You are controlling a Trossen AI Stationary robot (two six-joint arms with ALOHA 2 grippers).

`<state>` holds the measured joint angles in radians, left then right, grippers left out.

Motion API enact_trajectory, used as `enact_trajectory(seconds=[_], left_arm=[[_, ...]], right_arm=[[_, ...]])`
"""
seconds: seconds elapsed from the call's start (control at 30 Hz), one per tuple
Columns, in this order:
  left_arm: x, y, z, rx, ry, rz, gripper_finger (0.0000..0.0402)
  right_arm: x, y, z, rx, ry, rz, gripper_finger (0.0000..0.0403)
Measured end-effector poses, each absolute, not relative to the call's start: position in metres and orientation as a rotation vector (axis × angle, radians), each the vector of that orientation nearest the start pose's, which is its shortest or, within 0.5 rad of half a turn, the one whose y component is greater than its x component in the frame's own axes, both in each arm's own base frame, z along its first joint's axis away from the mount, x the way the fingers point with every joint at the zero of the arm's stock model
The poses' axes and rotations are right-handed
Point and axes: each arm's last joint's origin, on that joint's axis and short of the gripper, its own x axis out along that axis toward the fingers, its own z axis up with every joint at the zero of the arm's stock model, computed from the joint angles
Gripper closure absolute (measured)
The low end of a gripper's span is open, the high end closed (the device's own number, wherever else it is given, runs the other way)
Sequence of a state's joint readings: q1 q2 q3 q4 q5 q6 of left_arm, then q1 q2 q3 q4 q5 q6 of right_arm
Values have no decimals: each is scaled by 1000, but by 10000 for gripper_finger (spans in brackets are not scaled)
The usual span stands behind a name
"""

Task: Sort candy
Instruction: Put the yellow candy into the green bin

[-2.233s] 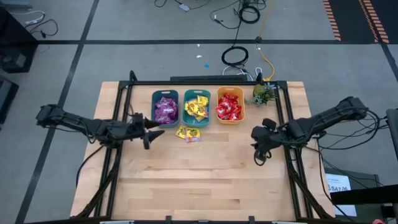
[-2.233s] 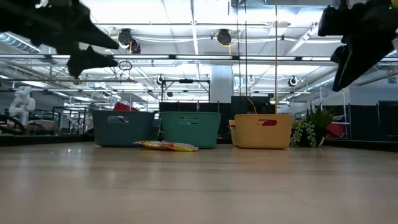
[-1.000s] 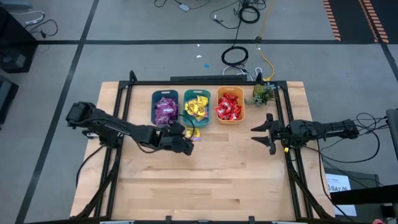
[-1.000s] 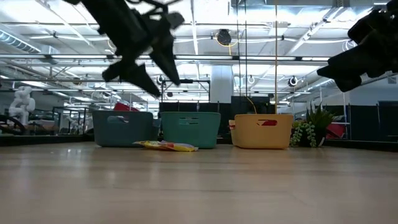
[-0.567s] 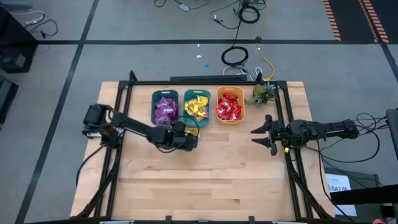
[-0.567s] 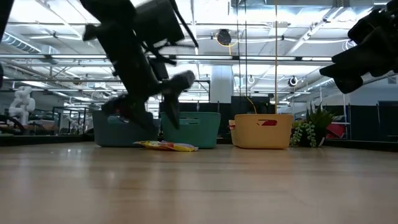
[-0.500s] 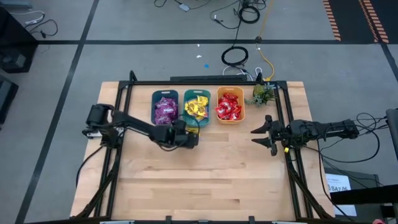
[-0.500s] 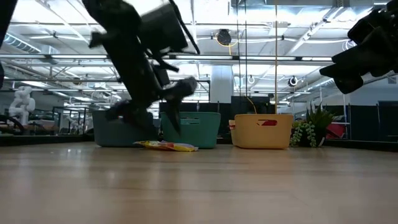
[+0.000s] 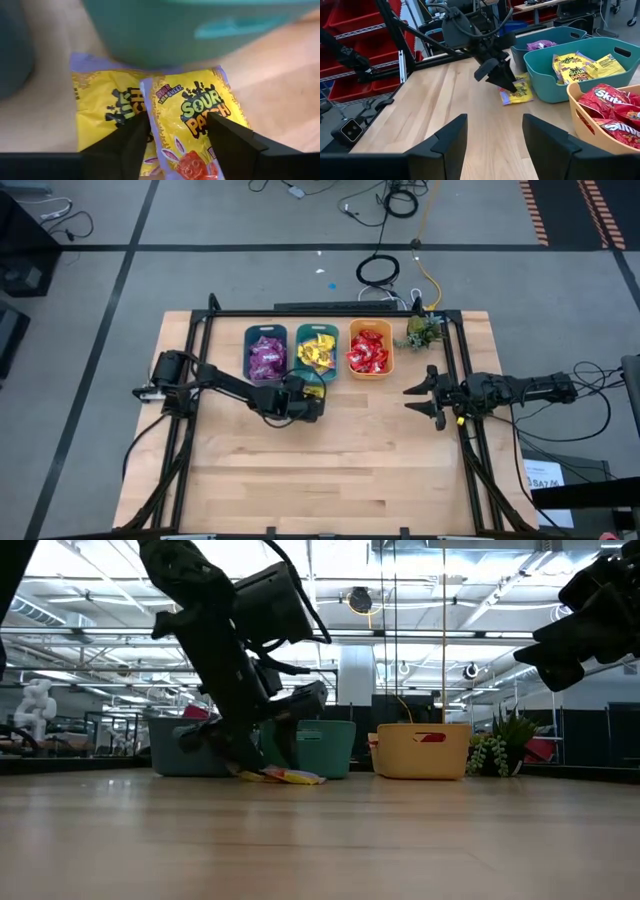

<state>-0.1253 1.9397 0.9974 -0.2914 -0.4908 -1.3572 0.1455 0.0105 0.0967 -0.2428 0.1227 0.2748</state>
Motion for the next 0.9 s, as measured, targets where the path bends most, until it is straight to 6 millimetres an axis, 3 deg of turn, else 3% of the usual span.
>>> enact_trajectory(seconds=[0.4, 0.9], left_arm=[[336, -35, 125, -698, 912, 995, 382], [320, -43, 189, -727, 830, 924, 392]], right_arm=[[90, 10, 172, 236, 158, 1, 220], [90, 9, 172, 211, 157, 1, 220]])
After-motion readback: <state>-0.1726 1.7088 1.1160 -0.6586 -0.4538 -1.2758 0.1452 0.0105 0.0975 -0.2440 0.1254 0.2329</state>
